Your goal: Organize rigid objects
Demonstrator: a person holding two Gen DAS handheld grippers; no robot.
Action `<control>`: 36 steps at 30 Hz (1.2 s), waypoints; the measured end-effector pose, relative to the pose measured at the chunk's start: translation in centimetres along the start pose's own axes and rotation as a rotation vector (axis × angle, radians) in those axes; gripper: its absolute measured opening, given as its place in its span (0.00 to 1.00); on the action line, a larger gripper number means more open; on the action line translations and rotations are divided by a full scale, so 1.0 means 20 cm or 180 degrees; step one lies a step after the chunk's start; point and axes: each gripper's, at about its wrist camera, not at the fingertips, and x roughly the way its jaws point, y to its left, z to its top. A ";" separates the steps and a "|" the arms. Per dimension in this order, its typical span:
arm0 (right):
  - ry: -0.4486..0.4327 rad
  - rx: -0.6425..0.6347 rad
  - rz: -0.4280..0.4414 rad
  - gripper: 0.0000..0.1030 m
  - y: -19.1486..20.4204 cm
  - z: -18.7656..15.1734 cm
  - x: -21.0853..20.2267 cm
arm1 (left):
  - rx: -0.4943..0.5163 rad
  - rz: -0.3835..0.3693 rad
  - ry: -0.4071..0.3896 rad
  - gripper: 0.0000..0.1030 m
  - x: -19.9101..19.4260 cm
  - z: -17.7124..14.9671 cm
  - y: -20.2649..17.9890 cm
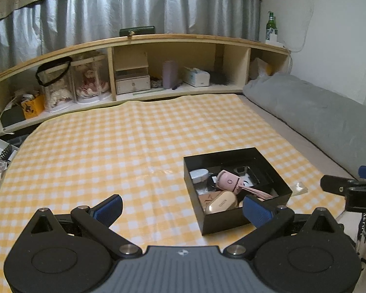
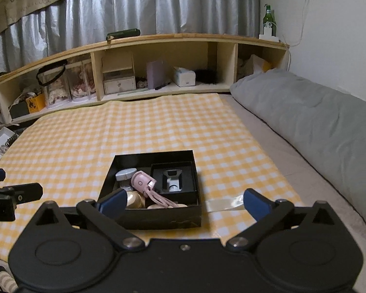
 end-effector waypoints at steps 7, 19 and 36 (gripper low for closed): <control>-0.0118 0.0028 -0.0027 1.00 0.00 -0.04 -0.02 | -0.0037 0.0086 -0.0029 1.00 -0.02 -0.03 0.02; -0.0127 0.0036 0.0003 1.00 0.01 -0.08 -0.01 | -0.0148 0.0127 -0.0030 1.00 -0.02 -0.05 0.06; -0.0118 0.0091 0.0021 0.99 0.00 -0.08 -0.01 | -0.0080 0.0188 -0.0049 1.00 -0.03 -0.05 0.07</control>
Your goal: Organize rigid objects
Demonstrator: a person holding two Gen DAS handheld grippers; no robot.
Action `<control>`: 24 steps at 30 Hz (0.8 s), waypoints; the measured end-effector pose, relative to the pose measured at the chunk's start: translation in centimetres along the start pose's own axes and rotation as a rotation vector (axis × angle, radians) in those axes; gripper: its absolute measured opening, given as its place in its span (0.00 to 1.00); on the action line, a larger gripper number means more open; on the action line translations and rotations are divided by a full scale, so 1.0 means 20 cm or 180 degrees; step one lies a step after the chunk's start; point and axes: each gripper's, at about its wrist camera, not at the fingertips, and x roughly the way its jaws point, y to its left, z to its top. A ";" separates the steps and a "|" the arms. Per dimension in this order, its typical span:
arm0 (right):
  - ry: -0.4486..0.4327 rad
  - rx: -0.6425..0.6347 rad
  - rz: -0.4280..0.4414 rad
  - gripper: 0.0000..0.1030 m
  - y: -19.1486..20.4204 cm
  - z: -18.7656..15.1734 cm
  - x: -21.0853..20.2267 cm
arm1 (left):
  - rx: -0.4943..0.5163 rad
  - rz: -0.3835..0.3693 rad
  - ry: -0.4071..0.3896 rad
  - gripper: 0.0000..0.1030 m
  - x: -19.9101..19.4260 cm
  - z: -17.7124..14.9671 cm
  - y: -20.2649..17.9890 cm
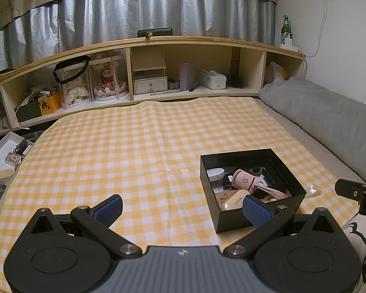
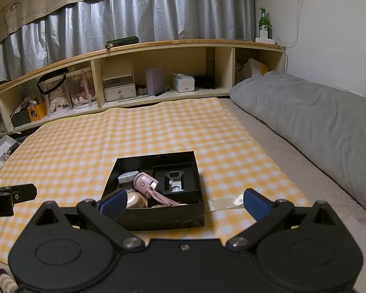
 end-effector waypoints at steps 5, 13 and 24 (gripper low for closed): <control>-0.0004 0.0001 -0.0002 0.99 0.00 0.00 0.00 | 0.0002 0.0002 0.0000 1.00 0.00 0.00 0.00; -0.0003 0.0003 -0.0005 0.99 0.00 0.00 0.00 | 0.0003 0.0002 -0.0001 1.00 0.00 0.00 0.00; -0.0003 0.0004 -0.0004 0.99 0.00 0.00 0.00 | -0.0002 0.0017 -0.0006 1.00 0.00 0.00 0.01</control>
